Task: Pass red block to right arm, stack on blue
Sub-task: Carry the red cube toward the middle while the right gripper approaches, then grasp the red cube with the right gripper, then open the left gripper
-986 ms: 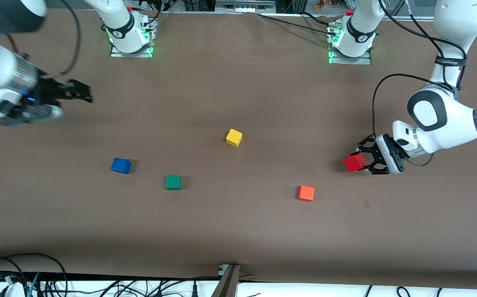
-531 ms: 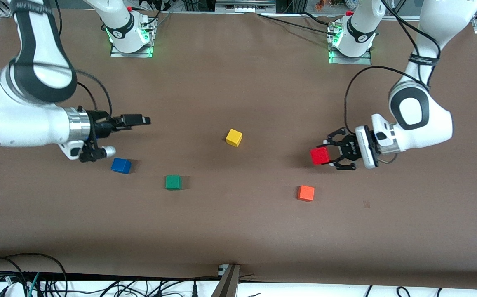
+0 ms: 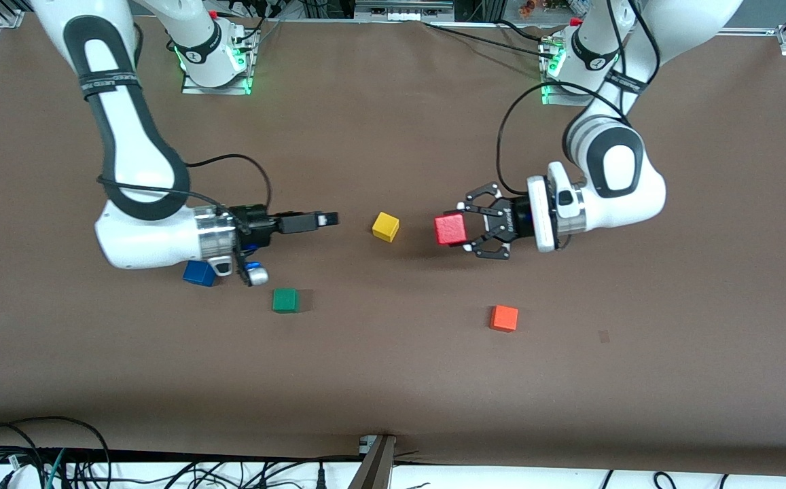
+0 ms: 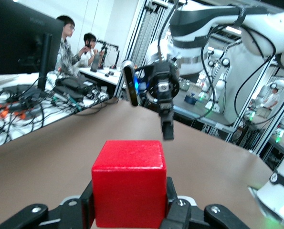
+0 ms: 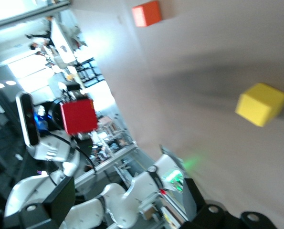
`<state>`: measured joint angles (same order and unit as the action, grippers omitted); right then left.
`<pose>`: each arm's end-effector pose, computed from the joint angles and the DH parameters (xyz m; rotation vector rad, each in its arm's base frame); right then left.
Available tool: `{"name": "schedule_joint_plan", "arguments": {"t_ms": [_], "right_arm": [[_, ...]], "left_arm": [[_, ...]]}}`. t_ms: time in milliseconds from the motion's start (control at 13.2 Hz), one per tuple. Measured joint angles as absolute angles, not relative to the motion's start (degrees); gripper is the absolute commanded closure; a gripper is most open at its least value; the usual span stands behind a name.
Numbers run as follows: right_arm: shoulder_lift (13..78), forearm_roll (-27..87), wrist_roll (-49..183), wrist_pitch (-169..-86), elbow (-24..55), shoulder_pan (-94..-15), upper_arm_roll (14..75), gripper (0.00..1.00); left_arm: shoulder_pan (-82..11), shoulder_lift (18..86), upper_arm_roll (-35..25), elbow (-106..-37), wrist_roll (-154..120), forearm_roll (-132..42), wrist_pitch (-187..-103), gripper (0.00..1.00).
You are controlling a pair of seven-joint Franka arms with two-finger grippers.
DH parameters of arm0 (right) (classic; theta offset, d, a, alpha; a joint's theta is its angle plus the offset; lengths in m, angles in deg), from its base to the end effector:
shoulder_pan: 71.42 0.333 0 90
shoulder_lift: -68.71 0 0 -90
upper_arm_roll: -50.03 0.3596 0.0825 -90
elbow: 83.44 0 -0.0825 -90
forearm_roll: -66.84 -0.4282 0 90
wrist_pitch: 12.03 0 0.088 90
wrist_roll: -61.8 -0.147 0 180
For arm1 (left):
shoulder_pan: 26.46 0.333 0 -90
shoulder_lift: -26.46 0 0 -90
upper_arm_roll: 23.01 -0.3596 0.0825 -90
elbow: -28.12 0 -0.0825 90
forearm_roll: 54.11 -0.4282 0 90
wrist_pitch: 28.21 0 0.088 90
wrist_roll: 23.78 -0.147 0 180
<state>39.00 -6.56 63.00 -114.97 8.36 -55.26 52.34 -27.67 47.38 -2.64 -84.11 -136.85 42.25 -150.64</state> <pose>0.6671 0.3430 0.3615 -1.9346 0.2126 0.5068 0.6222 -0.3128 0.3324 1.5915 -0.9653 0.9717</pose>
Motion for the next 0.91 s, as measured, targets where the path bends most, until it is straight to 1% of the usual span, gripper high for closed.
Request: {"name": "schedule_joint_plan", "arguments": {"t_ms": [152,303,531,910], "right_arm": [[39.0,-13.1,62.9,-118.1,8.6,-53.3,52.6,0.00],[39.0,-17.0,63.0,-122.5,8.8,-50.5,52.8,0.00],[39.0,-22.9,63.2,-127.9,9.1,-46.4,52.9,0.00],[39.4,-25.1,63.2,-128.0,9.1,-46.2,52.9,0.00]], "left_arm": [[-28.8,47.4,-1.6,-82.9,-137.0,46.8,-150.6,1.00],[-30.4,47.6,-1.0,-81.5,-137.1,50.4,-151.1,1.00],[-31.8,48.4,-0.9,-80.8,-137.1,51.1,-152.5,1.00],[-32.3,49.0,-0.8,-80.1,-137.1,51.1,-153.9,1.00]]}}
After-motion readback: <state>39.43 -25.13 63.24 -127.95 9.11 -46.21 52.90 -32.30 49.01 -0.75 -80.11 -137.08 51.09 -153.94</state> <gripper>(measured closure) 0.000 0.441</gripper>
